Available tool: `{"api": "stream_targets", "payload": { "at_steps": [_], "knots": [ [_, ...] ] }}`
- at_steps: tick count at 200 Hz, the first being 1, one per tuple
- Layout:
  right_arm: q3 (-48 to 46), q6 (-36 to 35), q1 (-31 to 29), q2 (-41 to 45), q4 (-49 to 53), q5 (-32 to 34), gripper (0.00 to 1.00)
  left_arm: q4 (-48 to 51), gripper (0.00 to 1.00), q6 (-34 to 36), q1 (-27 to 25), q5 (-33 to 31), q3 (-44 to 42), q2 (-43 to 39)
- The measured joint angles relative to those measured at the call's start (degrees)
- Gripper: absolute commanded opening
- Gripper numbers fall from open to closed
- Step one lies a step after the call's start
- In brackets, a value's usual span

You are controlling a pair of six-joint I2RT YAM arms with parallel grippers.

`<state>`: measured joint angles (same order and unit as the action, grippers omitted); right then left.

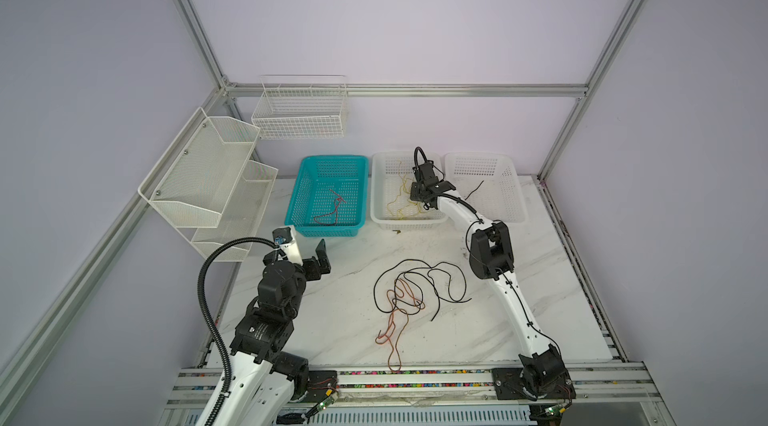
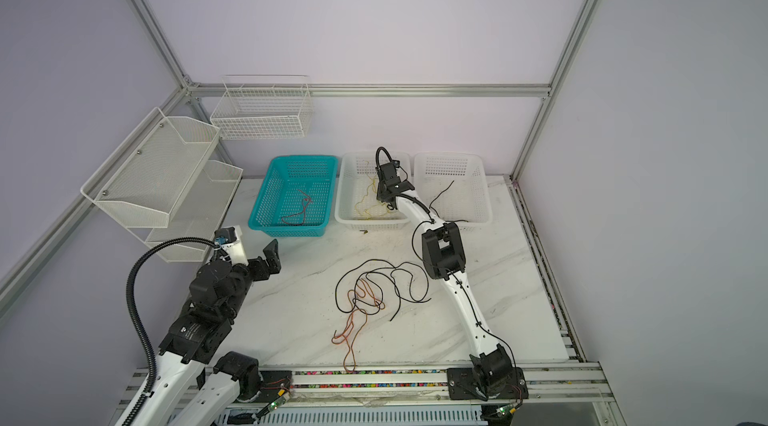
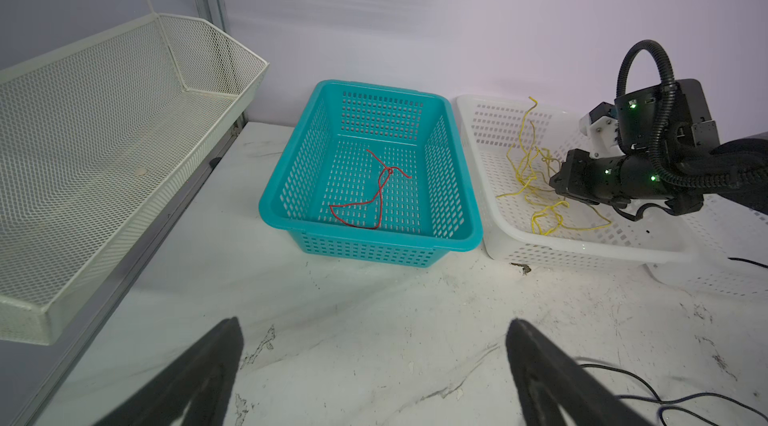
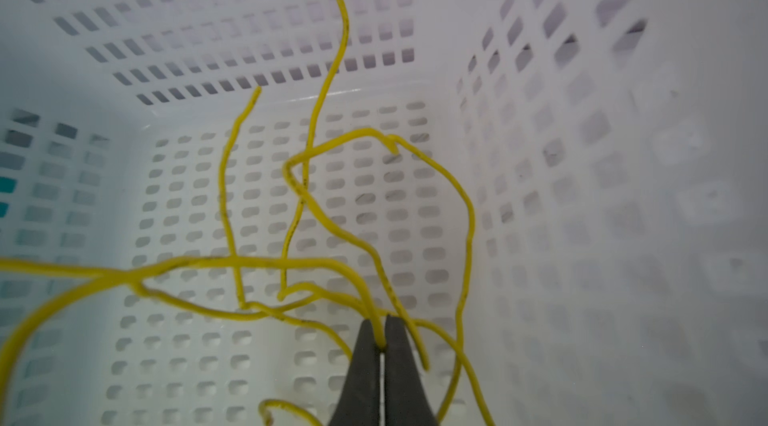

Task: Untangle the cables
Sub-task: 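Open the right gripper to release the yellow wire into the white basket, then lower the right gripper onto the black wires and grasp one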

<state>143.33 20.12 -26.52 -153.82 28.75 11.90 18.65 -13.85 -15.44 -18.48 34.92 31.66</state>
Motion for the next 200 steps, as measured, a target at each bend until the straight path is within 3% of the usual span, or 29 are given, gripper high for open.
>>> {"api": "stream_targets", "payload": {
  "at_steps": [59,126,163,200],
  "knots": [
    [0.07,0.04,-0.04,3.56,0.52,-1.29,0.37,-0.20,1.00,0.00,-0.02,-0.02,0.00,-0.02],
    [-2.84,0.33,-0.07,10.49,0.37,-2.29,0.58,-0.22,1.00,0.00,-0.02,-0.02,-0.02,-0.02],
    [-13.03,0.37,-0.96,21.64,-2.60,-2.97,0.62,-0.20,1.00,0.00,-0.02,0.52,-0.02,-0.02],
    [-32.39,0.15,-4.76,38.45,-10.29,-3.43,0.64,-0.26,1.00,-0.09,-0.02,3.06,-0.07,-0.02]
  ]
}}
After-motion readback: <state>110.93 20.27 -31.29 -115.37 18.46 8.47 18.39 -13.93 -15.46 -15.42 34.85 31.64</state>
